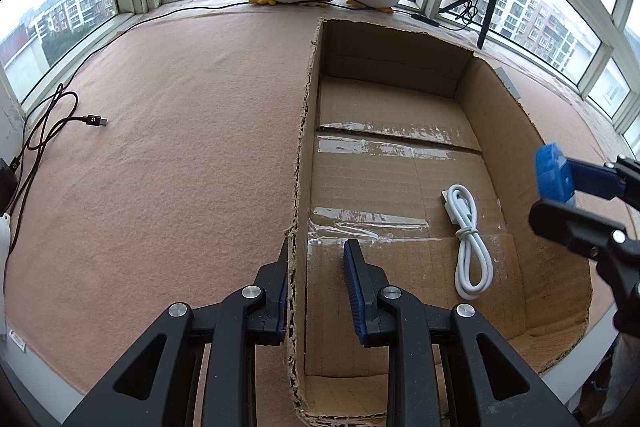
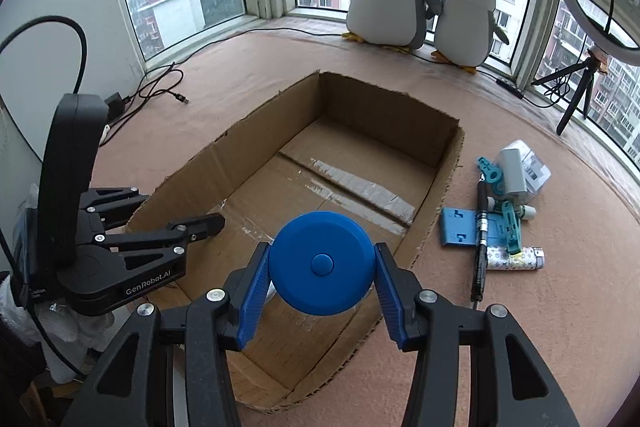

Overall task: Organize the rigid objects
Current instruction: 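Lower the tape measure into the box and open the right gripper, then move the right tool back to the black pen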

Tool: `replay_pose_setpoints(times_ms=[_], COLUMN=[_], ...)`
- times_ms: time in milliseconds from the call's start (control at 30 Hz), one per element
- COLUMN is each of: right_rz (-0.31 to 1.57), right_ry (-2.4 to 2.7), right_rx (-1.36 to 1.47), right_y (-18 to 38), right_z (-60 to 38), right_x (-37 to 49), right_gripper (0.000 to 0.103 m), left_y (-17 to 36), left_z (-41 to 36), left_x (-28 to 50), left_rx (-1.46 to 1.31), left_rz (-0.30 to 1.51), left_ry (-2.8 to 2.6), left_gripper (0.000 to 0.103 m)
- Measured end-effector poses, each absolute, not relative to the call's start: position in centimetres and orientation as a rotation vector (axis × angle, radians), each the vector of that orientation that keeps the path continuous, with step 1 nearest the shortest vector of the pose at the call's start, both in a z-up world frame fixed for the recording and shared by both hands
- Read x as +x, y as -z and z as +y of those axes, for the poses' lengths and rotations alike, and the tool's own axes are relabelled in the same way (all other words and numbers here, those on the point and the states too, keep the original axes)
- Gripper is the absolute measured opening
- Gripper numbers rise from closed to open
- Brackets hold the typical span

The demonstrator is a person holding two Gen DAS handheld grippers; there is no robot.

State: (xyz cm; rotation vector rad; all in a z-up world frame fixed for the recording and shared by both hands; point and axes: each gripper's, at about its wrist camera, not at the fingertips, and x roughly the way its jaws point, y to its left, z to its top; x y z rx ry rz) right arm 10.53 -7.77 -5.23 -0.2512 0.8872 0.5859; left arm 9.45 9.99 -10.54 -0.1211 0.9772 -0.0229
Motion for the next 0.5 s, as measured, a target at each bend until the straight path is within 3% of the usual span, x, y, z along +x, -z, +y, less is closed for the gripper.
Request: replay_pose_setpoints(times_ms=[100,233,500], right_rz=[0.89,0.854,0.856], right_ry=[-0.593,-0.598,-0.583], right_rx=[-0.251,-0.242,-0.188], right_y=[5.5,4.9,4.4], right_z=[-7.6,-7.6,-8.6], right_x=[10.4,10.0,10.1], right_gripper=[0.047,0.068,0.068], left_y=[10.6,10.6,10.6], left_z=[10.0,10.0,10.0], left_x=[9.4,9.4,9.4], left_rx=[-0.124,-0.125,-0.124], left_rz=[0.976,0.976,0.975], left_ry=[0.023,0.023,0.023], left_gripper=[0.025,0.025,0.025])
